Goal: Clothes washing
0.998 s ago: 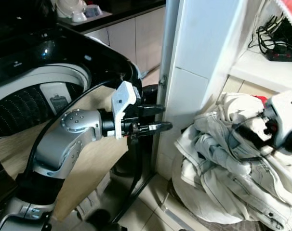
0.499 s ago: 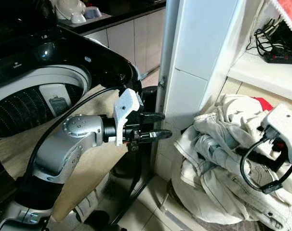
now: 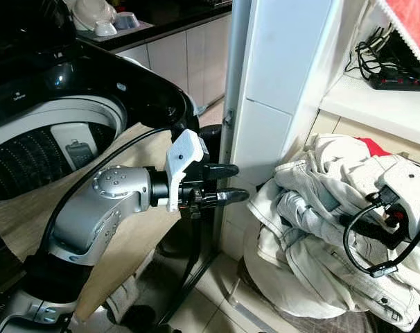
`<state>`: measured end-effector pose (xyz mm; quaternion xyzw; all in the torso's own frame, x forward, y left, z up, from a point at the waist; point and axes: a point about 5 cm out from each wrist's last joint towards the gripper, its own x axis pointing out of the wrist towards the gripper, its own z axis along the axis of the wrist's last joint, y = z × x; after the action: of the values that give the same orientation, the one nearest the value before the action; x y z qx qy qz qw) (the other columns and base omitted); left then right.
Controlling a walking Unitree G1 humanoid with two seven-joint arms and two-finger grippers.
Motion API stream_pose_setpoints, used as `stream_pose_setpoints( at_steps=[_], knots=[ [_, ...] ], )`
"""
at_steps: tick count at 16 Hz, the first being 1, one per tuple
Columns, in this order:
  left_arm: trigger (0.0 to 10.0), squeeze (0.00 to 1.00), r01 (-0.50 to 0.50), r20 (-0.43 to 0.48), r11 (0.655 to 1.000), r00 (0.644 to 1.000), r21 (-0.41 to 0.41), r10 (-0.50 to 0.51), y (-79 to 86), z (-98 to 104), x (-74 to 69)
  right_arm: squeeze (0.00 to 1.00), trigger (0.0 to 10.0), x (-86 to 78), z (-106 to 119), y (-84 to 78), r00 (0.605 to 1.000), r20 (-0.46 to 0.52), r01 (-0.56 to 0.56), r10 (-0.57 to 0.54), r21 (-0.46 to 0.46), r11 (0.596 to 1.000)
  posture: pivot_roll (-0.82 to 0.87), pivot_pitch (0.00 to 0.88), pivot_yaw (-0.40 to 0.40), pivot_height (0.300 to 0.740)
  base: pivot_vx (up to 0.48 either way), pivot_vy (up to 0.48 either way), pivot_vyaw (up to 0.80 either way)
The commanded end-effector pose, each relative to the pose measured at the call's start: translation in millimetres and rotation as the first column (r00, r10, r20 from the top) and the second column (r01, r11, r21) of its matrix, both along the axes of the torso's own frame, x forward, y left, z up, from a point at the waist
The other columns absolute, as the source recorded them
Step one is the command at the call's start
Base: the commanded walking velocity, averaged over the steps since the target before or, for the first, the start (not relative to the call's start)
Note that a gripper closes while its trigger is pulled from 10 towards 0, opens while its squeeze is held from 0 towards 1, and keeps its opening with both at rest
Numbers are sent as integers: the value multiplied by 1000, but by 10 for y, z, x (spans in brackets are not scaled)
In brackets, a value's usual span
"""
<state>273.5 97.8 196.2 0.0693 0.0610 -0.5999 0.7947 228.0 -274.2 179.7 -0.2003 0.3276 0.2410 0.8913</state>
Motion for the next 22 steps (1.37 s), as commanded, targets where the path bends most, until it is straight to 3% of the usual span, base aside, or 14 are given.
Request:
stream_pose_setpoints(
  at_steps=[1, 10, 14, 18, 20, 22],
  knots=[
    [10000, 0, 6, 7, 1000, 1000, 14, -6, -15, 8, -27, 0, 0, 18, 5, -24, 1000, 10, 6, -6, -14, 1000, -113, 0, 16, 740, 0, 0, 0],
    [10000, 0, -33, 15, 999, 999, 14, 33, -8, 10, 16, 0, 0, 69, -46, -97, 997, 29, 70, -70, 30, 997, -111, 0, 14, 740, 0, 0, 0],
    [10000, 0, -161, 55, 987, 985, -16, 162, 17, 45, 141, 0, 0, 178, 75, -186, 979, 130, 153, -160, 61, 986, -110, 0, 12, 740, 0, 0, 0],
    [10000, 0, -372, 96, 923, 920, -96, 380, 100, 149, 353, 0, 0, 316, 392, -257, 928, 284, 207, -241, 146, 968, -109, 0, 9, 740, 0, 0, 0],
    [10000, 0, -474, 120, 864, 860, -168, 496, 141, 257, 453, 0, 0, 378, 694, -249, 881, 394, 185, -262, 225, 957, -111, 0, 8, 740, 0, 0, 0],
    [10000, 0, -518, 124, 831, 828, -203, 546, 148, 309, 494, 0, 0, 406, 862, -228, 849, 456, 161, -268, 260, 952, -111, 0, 8, 740, 0, 0, 0]
  ],
)
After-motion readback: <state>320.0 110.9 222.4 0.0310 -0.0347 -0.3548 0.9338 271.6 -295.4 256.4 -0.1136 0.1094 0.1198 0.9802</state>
